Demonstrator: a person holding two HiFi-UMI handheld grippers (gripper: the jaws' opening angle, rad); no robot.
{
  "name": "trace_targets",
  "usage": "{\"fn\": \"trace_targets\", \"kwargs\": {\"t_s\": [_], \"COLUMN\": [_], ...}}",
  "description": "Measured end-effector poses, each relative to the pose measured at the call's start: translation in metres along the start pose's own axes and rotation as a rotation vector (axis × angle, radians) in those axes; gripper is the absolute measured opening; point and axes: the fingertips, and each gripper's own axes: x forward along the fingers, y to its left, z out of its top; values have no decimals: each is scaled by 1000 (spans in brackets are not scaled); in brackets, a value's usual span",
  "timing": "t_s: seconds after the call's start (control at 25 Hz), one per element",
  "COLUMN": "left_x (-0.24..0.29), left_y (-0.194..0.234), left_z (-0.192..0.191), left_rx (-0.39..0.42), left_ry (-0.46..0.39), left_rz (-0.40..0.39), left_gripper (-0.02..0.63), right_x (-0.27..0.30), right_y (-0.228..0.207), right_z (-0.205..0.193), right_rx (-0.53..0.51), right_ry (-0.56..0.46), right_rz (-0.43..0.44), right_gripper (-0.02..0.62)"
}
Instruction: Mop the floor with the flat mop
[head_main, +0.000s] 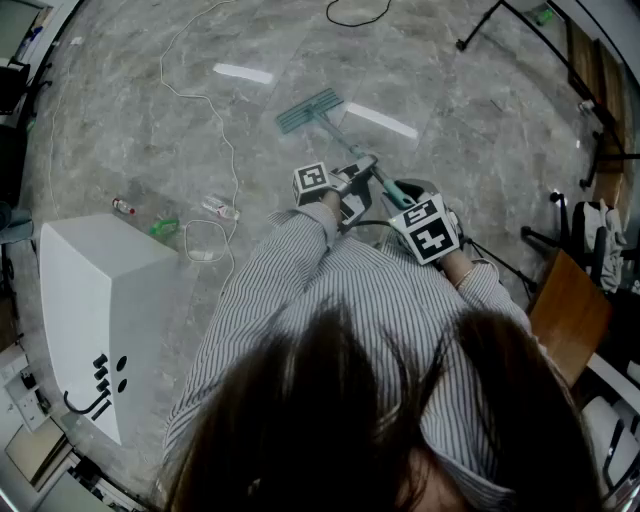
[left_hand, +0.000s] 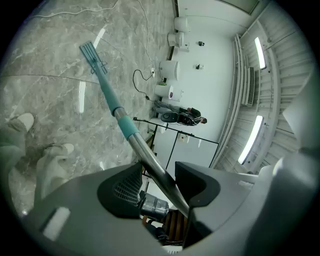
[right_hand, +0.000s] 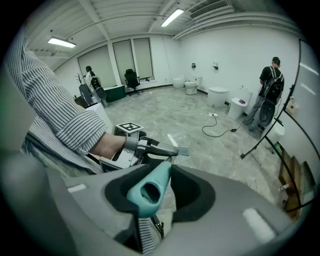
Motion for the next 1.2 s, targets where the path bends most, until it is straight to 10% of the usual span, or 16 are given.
{"fn": "trace_targets", "kwargs": {"t_s": [0.8,1.2], "left_x": [-7,-1], "left_y": [-6,-17], "left_z": [22,104], "left_rx": [-29,-119], "left_ry": [24,-56], "left_rz": [-19,-41], "left_gripper": [196,198], "right_x": [12,63], "right_y": [5,-11], "right_z": [22,84], "right_rx": [44,-21], "right_ry": [-17,28], "right_rz": [-27,44], "right_gripper": [124,153]}}
